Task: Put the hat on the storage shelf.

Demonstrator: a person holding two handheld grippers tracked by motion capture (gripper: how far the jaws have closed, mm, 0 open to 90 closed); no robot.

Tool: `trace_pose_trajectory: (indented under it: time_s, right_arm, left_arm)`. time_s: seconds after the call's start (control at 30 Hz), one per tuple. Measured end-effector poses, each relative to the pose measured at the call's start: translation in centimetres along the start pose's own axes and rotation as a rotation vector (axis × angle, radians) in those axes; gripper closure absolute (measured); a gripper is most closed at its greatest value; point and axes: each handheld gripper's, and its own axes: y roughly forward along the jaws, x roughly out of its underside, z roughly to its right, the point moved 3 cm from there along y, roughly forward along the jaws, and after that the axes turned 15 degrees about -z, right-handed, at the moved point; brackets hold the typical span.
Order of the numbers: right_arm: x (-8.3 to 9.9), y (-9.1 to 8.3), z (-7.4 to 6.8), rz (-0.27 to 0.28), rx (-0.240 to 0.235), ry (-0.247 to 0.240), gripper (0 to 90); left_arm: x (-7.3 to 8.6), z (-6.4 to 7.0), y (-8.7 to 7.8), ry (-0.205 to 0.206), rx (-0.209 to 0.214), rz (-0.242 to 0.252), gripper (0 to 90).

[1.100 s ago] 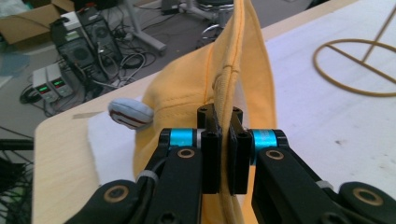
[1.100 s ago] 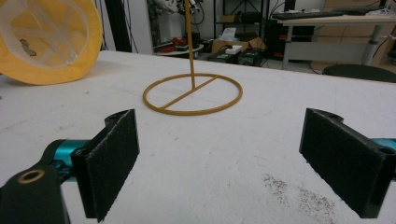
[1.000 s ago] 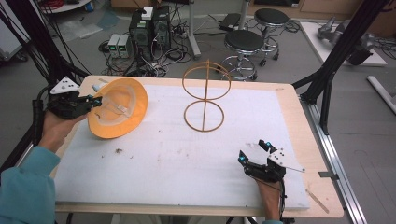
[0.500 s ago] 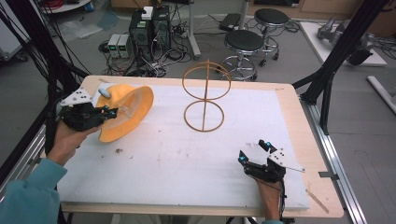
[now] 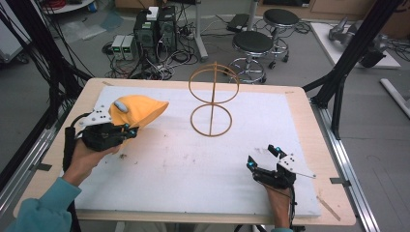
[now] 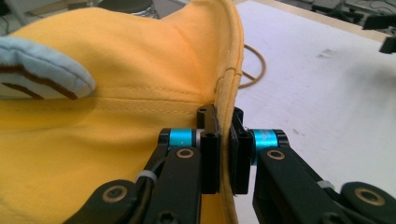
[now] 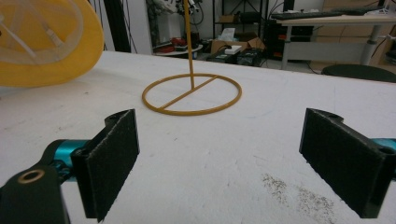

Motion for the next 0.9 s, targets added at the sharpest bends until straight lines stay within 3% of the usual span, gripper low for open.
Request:
trace_pose_trajectory:
  time_s: [0.07,0.13,0.3,0.33,0.37,0.43,0.6,0.73,0.77,0.87,0.9]
  right_arm:
    - [0.0,0.0,0.0,0.002,0.001,-0.001,10.9]
    - [0.0,0.0,0.0,0.002,-0.001,0.0,10.9]
    - [0.0,0.0,0.0,0.0,-0.002,0.002,10.9]
    - [0.0,0.0,0.0,0.002,-0.001,0.0,10.9]
    - [0.0,0.0,0.0,0.002,-0.001,0.0,10.9]
    - [0.0,0.0,0.0,0.002,-0.001,0.0,10.9]
    - [0.0,0.0,0.0,-0.001,-0.002,0.0,10.9]
    - [0.0,0.0,0.0,-0.001,-0.004,0.002,10.9]
    - [0.0,0.0,0.0,0.0,-0.002,0.001,10.9]
    - [0.0,0.0,0.0,0.0,-0.003,-0.002,10.9]
    - [0.0,0.0,0.0,-0.001,-0.002,0.0,10.9]
  left_arm:
    - [0.1,0.7,0.5,0.01,0.021,-0.008,83.7]
    - [0.3,1.7,1.3,0.017,0.056,-0.012,73.5]
    - [0.0,2.8,2.1,0.022,0.085,-0.006,37.7]
    - [0.0,2.9,2.2,0.037,0.113,-0.012,28.4]
    - [0.0,3.1,2.2,0.046,0.13,-0.005,28.4]
    - [-0.1,3.4,2.2,0.049,0.129,-0.006,15.0]
    - [-0.2,2.9,1.7,0.041,0.089,0.043,10.4]
    - [0.0,2.5,1.3,0.064,0.053,0.043,10.4]
    - [0.2,1.7,1.1,0.076,0.029,0.039,10.5]
    - [0.5,0.9,0.6,0.075,0.015,0.05,10.5]
    - [0.8,0.2,0.3,0.07,-0.014,0.038,10.5]
